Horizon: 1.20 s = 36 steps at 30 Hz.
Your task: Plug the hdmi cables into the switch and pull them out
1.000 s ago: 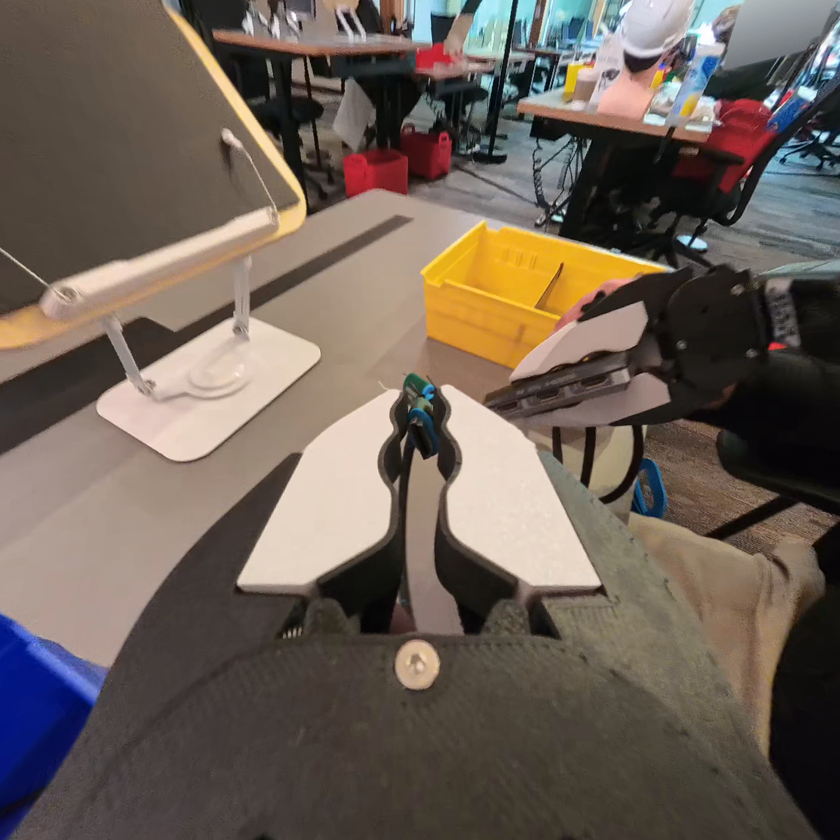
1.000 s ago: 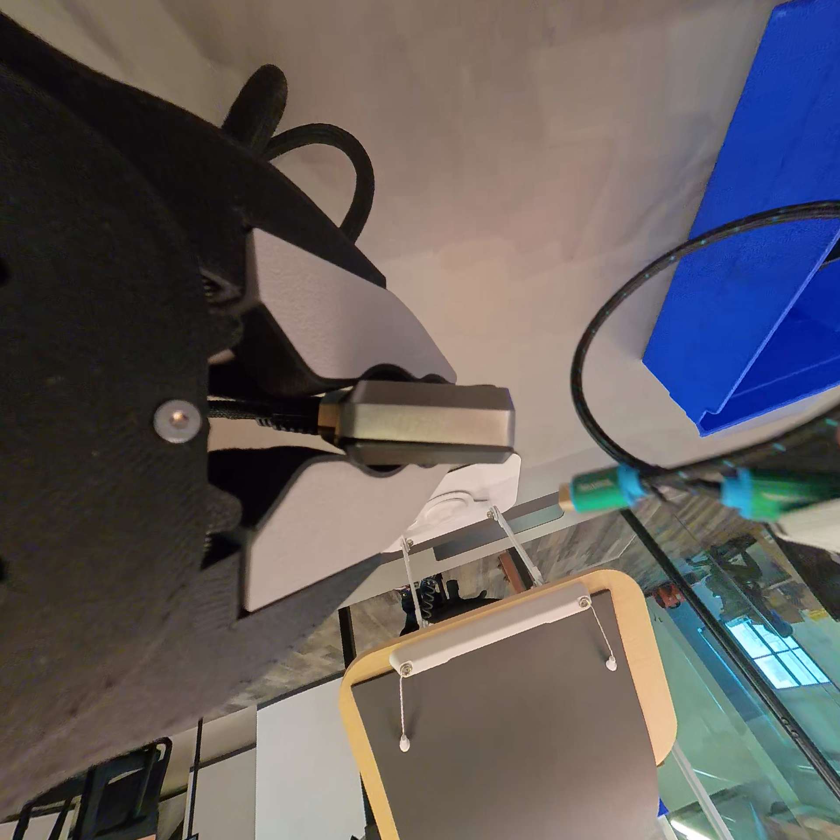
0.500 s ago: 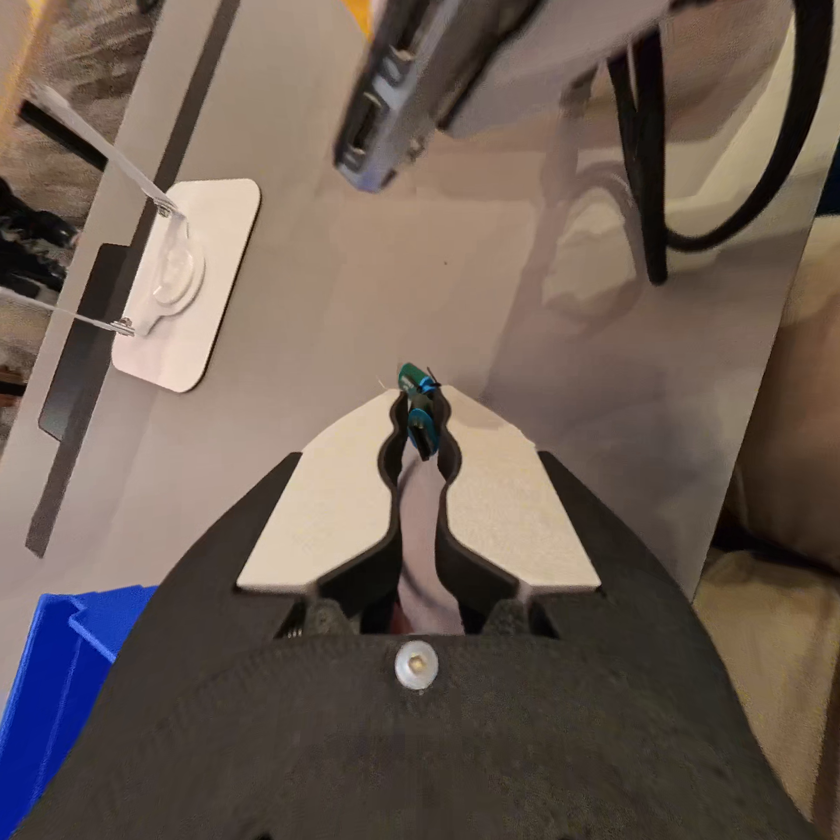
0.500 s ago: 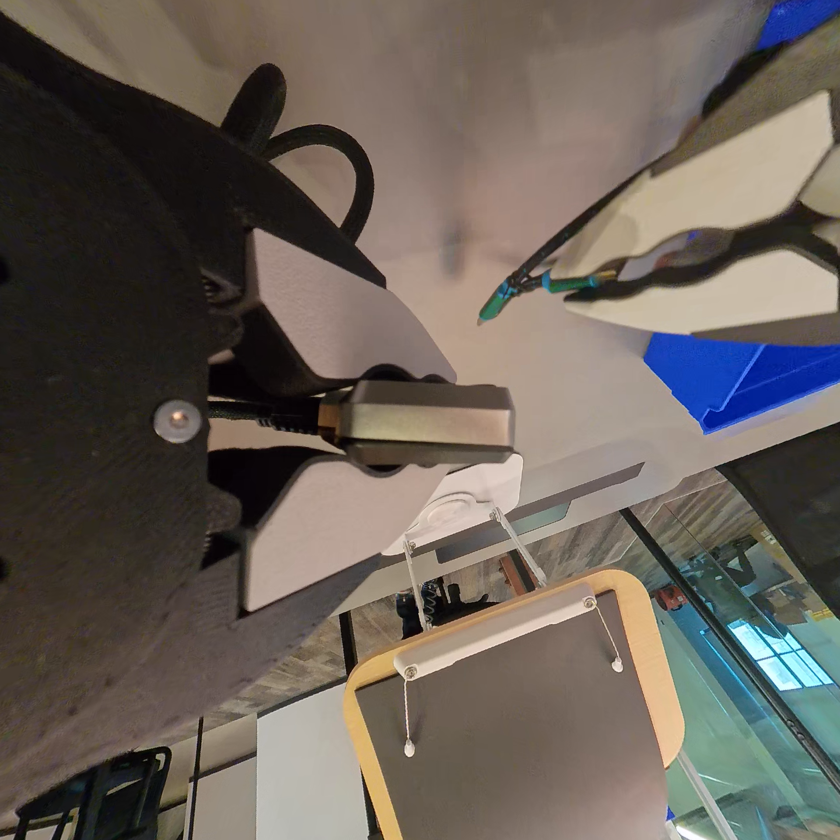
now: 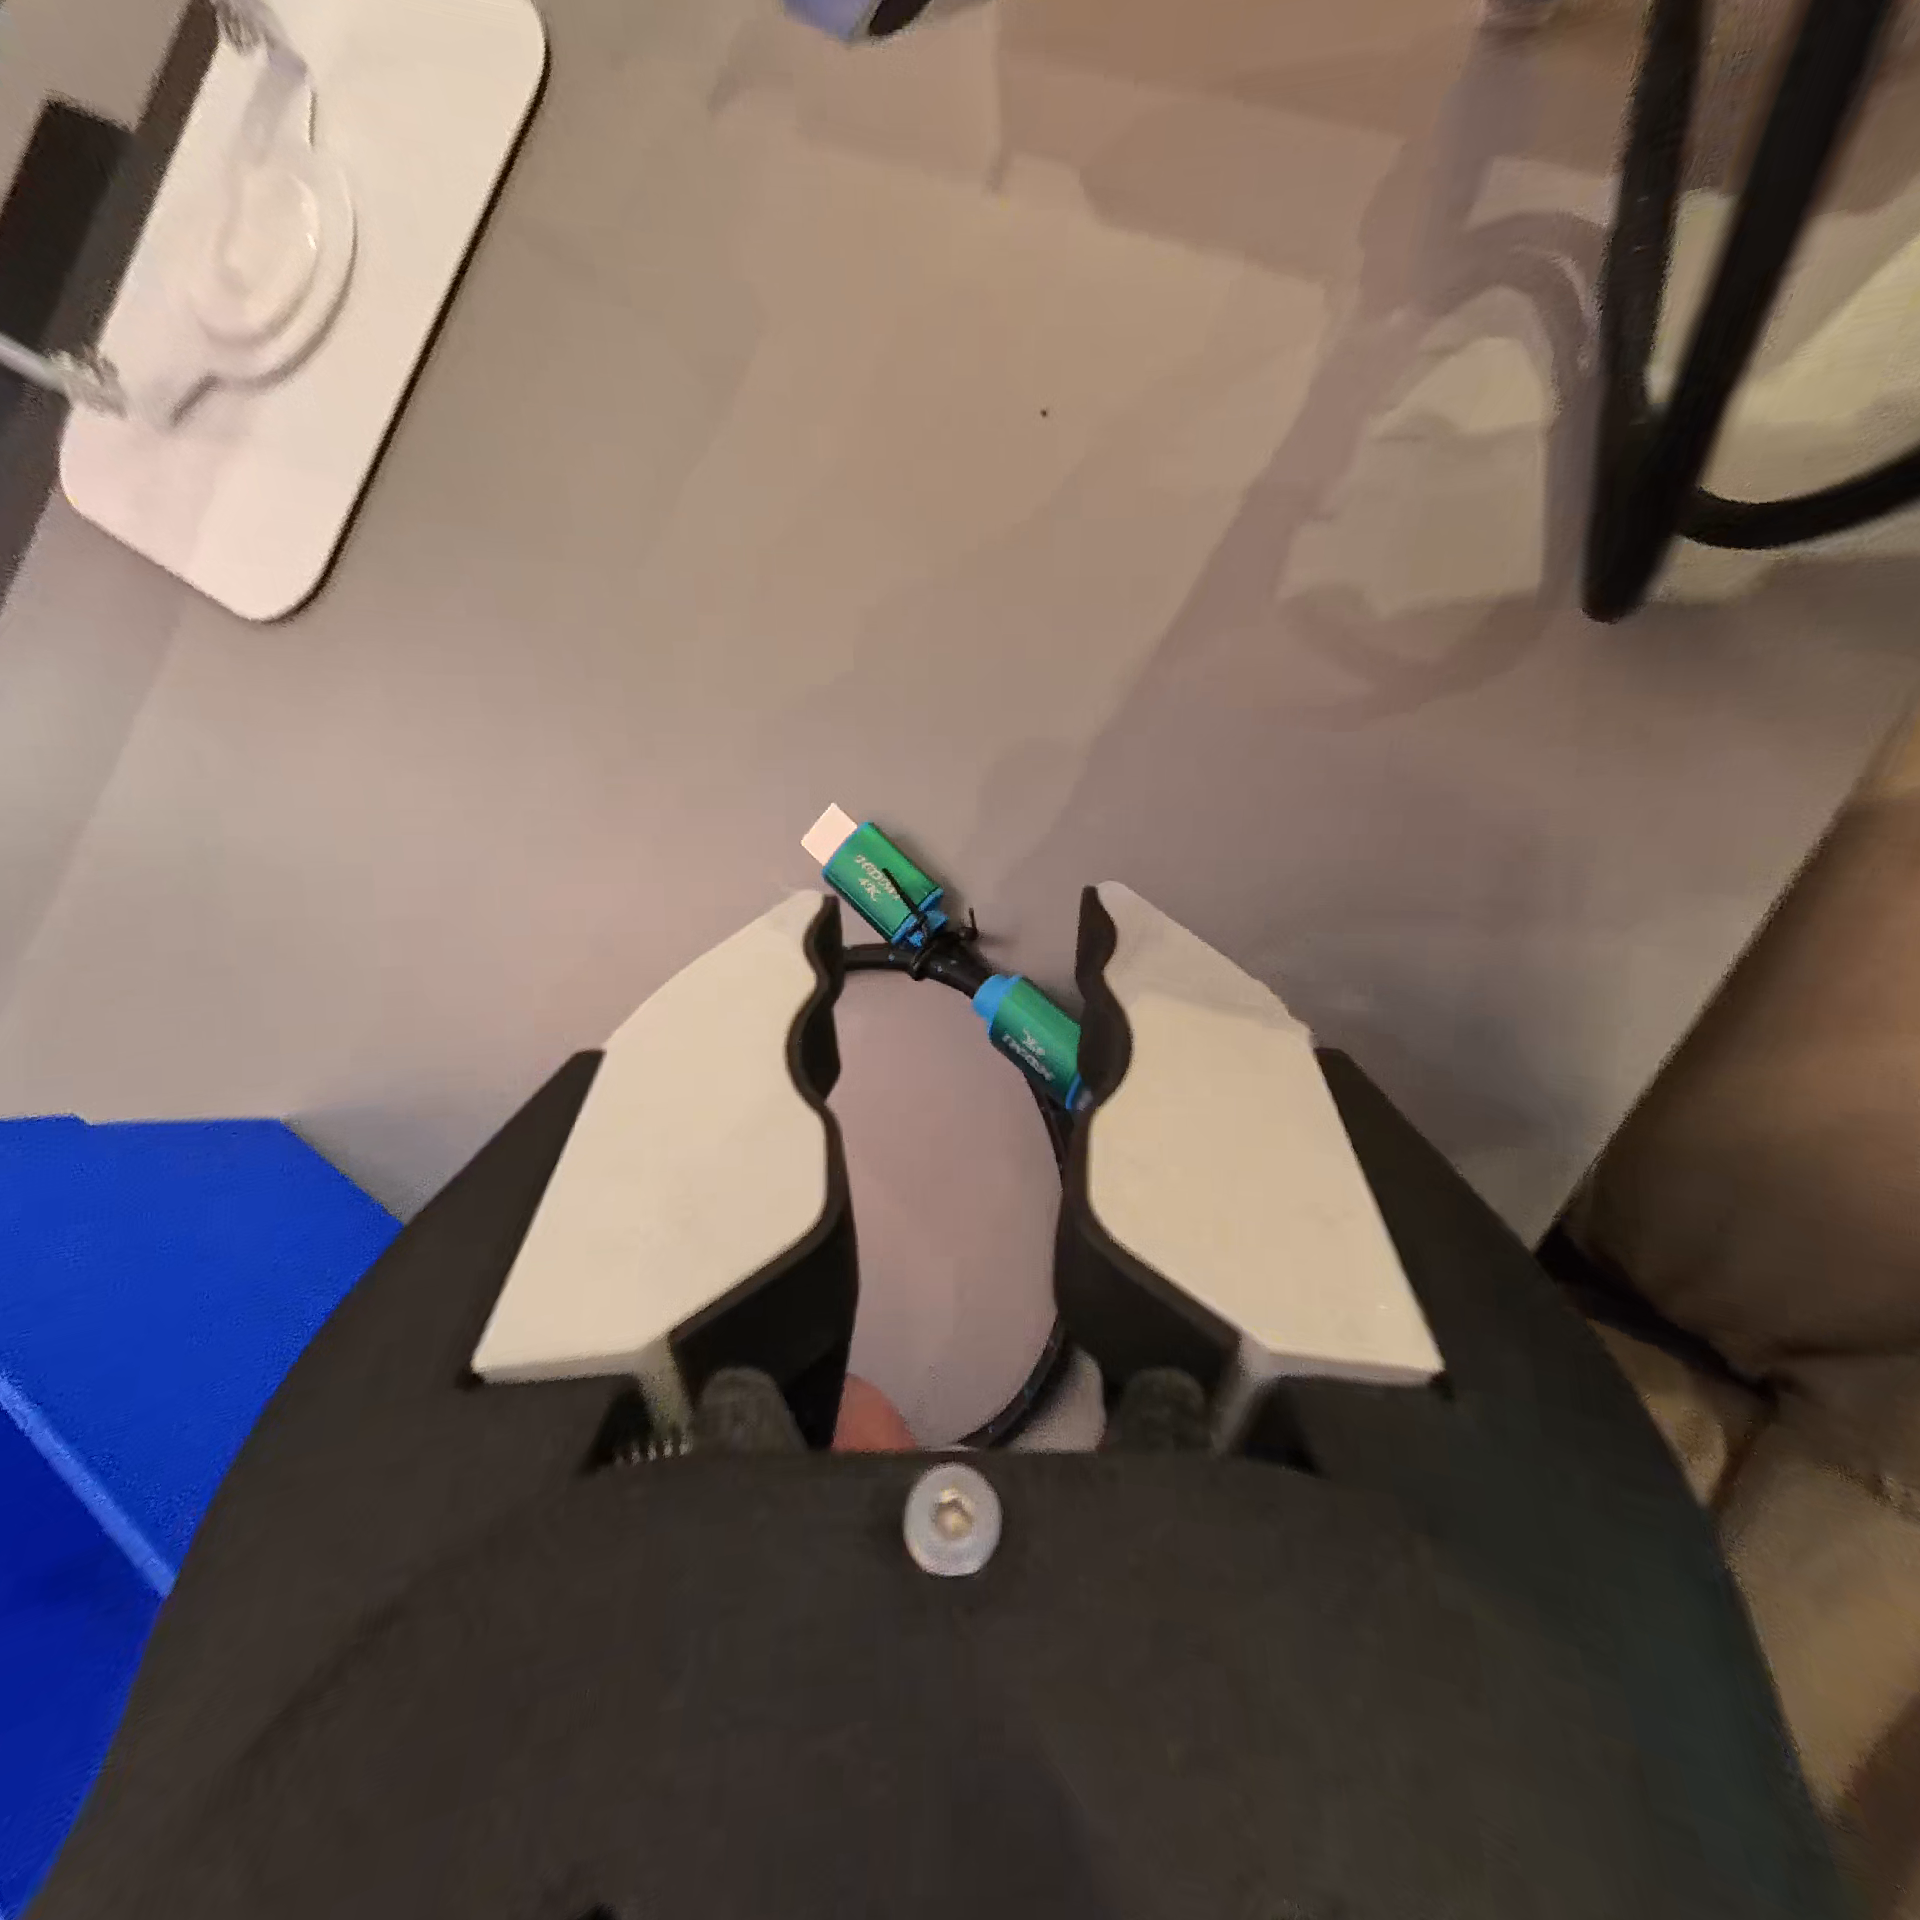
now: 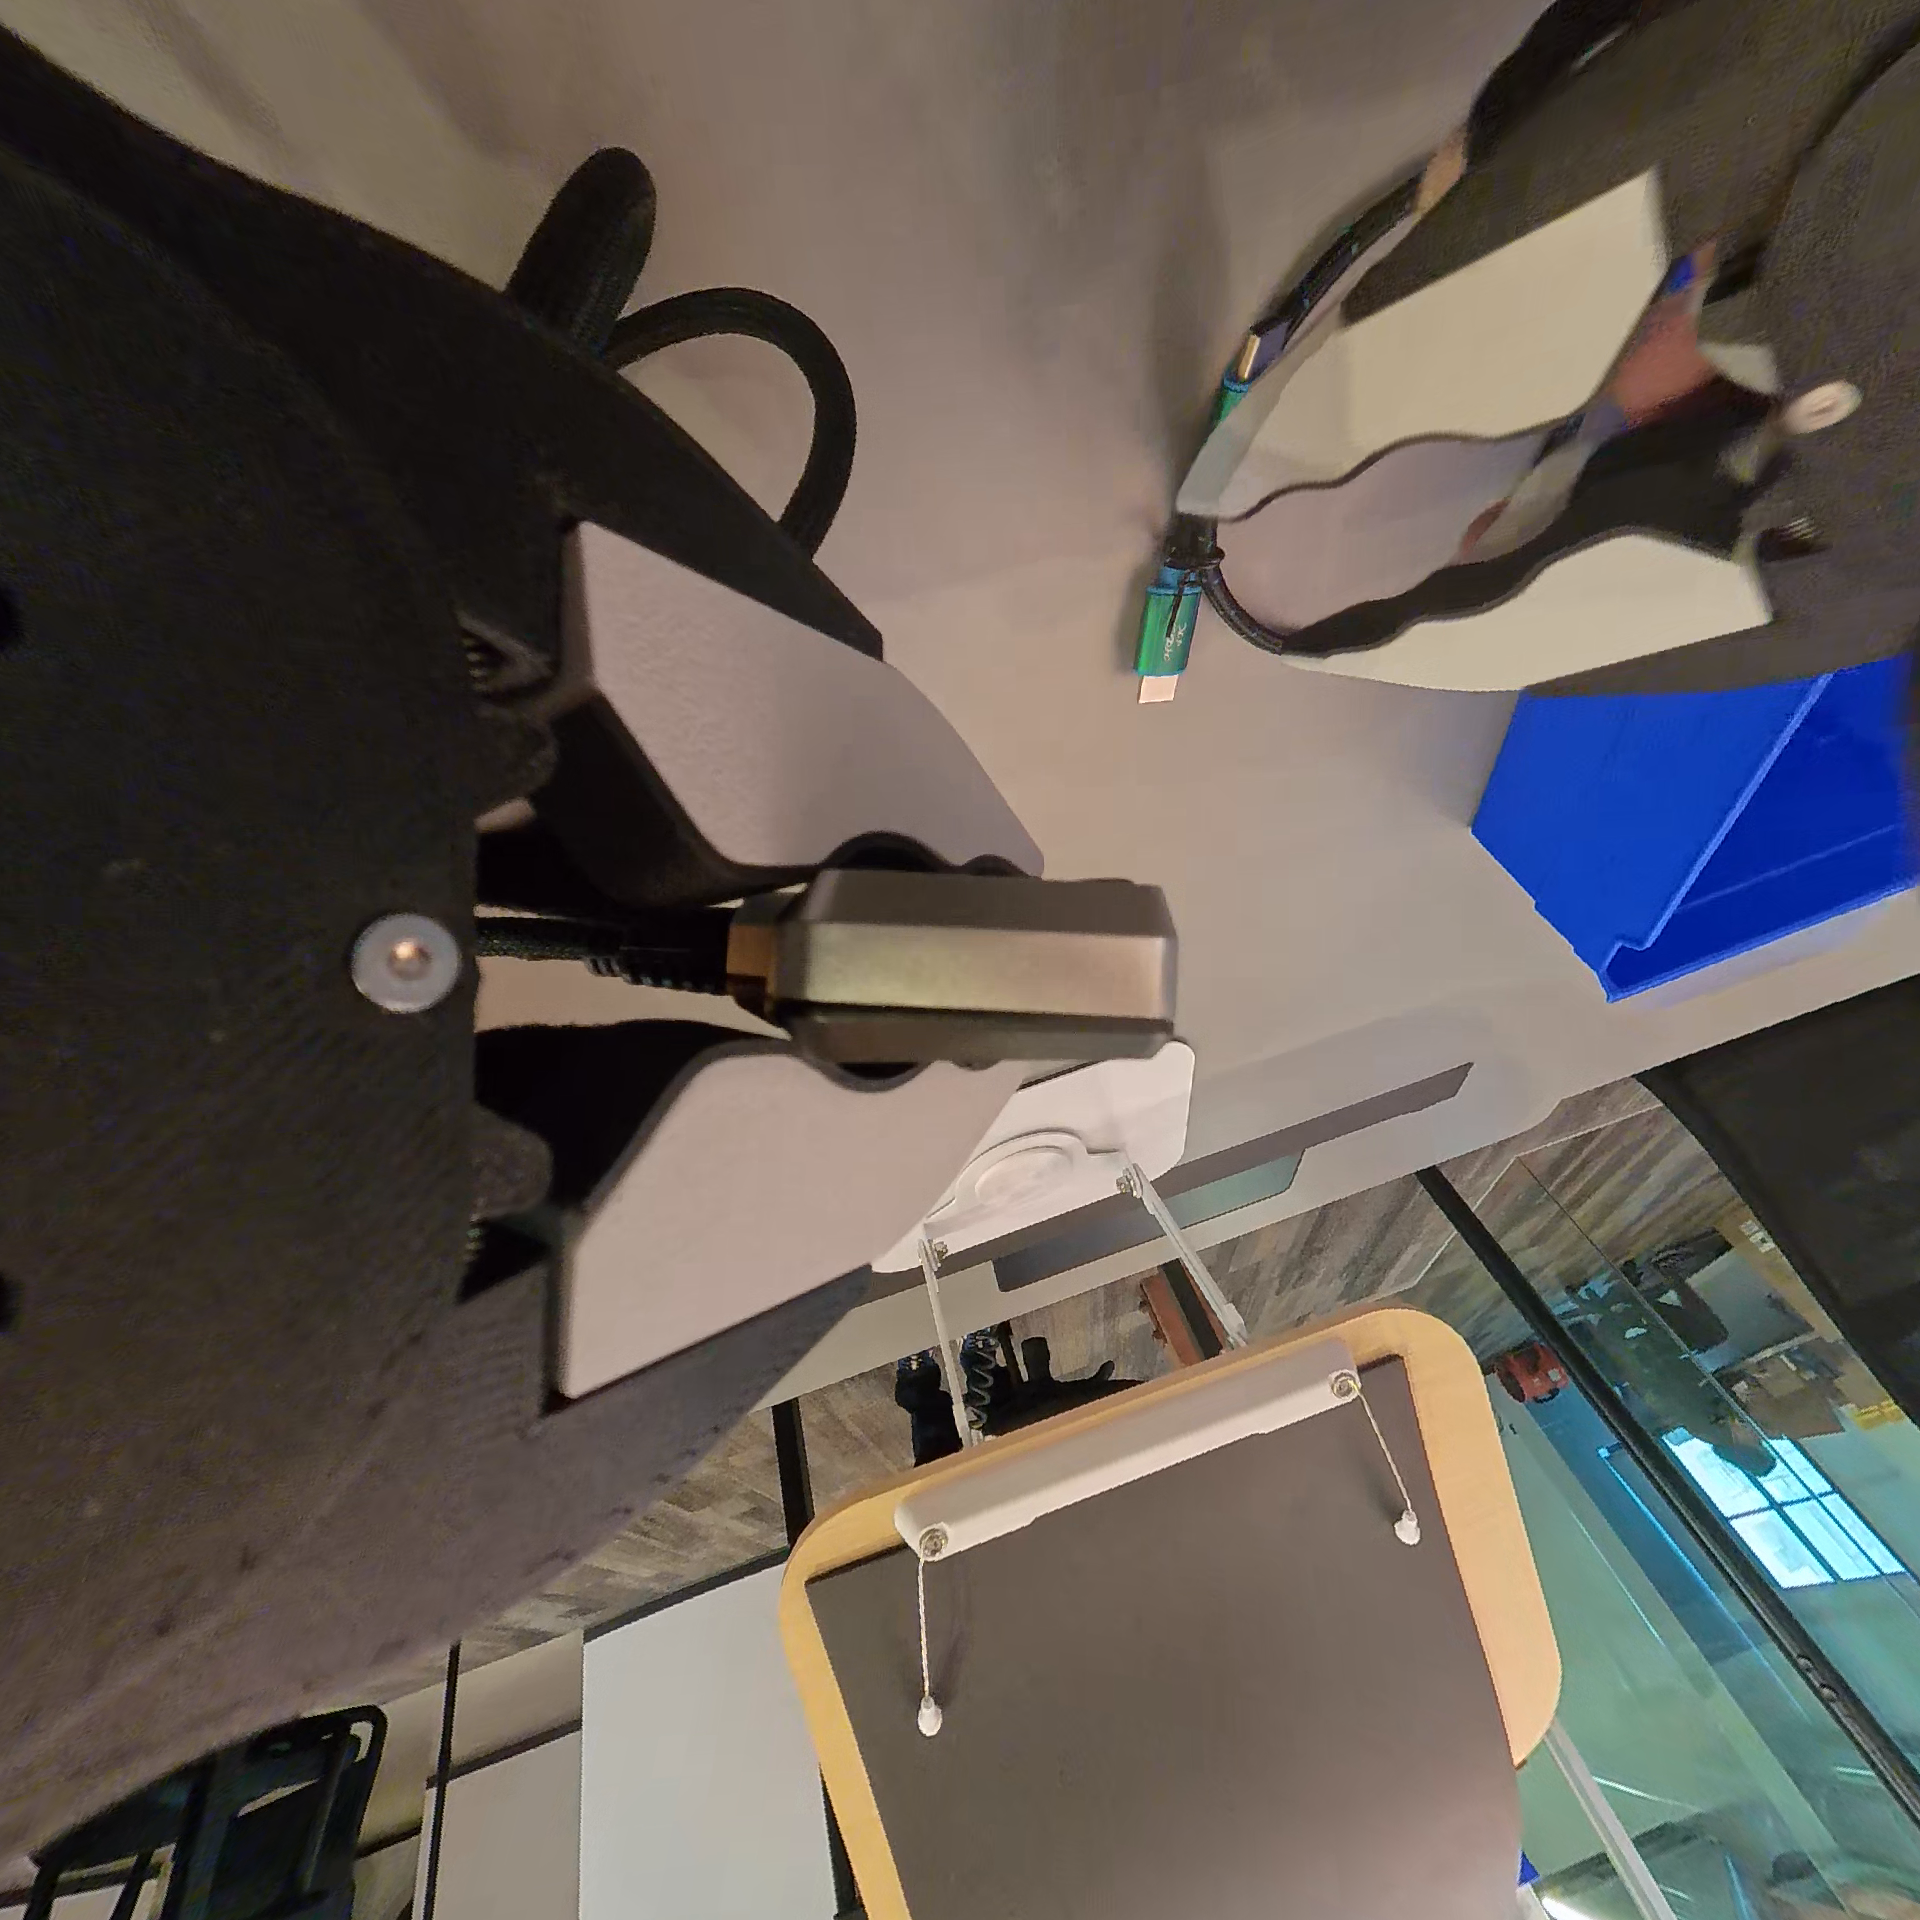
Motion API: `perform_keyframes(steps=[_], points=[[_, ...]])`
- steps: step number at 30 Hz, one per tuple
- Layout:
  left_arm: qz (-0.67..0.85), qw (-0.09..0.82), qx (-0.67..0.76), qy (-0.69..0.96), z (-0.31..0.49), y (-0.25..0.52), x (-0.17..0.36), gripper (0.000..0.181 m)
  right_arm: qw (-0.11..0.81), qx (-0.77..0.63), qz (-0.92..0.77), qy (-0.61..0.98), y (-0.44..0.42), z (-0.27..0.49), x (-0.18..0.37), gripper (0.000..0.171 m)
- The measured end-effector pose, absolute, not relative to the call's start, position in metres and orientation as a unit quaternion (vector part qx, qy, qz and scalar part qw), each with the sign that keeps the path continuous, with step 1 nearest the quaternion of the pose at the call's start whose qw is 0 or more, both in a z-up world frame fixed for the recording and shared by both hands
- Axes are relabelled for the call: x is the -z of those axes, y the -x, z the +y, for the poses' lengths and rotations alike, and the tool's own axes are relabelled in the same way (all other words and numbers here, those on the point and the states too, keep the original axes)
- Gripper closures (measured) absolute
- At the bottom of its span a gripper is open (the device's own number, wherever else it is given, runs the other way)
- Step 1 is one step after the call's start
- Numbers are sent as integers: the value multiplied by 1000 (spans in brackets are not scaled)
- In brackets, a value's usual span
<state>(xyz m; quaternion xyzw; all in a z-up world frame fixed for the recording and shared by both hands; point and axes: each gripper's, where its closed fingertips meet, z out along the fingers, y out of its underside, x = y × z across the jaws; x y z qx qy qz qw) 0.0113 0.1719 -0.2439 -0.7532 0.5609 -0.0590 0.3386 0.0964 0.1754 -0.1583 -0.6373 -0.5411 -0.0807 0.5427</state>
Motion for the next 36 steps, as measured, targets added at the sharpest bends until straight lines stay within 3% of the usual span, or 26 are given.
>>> perform_keyframes(steps=[7,11,20,27,29,36], points=[[506,277,0,816,193,-5,286,140,543,82,-541,637,-97,175,158,149],[482,276,8,831,199,-3,297,150,544,78,-541,636,-97,174,157,149],[496,277,53,822,200,-7,299,152,544,77,-542,636,-96,174,157,149],[536,297,55,789,197,-15,297,162,543,78,-544,635,-96,173,158,149],[546,306,63,777,194,-19,290,181,542,78,-545,635,-96,173,158,149],[574,297,77,759,186,-15,277,181,541,75,-548,633,-95,173,159,148]])
